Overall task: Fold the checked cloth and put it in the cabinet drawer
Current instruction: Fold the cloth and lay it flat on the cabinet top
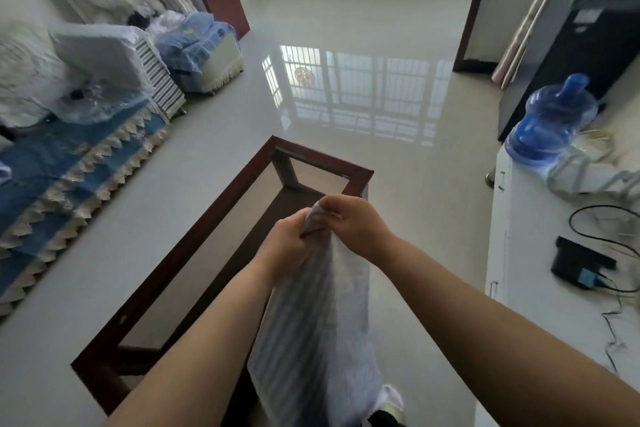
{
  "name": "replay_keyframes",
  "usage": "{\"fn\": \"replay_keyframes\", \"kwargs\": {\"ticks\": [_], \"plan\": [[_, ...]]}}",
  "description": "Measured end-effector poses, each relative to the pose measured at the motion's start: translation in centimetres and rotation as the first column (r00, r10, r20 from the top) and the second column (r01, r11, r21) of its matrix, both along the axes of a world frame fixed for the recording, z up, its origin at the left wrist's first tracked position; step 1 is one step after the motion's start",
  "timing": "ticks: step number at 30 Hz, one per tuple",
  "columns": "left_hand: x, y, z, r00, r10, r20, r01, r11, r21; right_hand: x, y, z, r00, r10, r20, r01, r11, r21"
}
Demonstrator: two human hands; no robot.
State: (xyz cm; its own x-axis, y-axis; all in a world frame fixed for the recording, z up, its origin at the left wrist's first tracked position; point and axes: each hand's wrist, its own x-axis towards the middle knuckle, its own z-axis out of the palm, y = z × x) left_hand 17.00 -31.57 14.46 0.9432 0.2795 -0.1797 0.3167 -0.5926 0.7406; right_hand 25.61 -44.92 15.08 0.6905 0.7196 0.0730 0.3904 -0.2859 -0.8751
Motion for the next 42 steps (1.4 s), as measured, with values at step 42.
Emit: {"fn": "replay_keyframes", "kwargs": {"ticks": [42], "plan": [[7.4, -1.8, 22.6, 0.763, -0.608, -0.218, 0.508, 0.356, 0.784, 2.8, -6.7, 9.5, 0.981, -0.064, 0.183, 0.061, 0.998, 0.021]]}}
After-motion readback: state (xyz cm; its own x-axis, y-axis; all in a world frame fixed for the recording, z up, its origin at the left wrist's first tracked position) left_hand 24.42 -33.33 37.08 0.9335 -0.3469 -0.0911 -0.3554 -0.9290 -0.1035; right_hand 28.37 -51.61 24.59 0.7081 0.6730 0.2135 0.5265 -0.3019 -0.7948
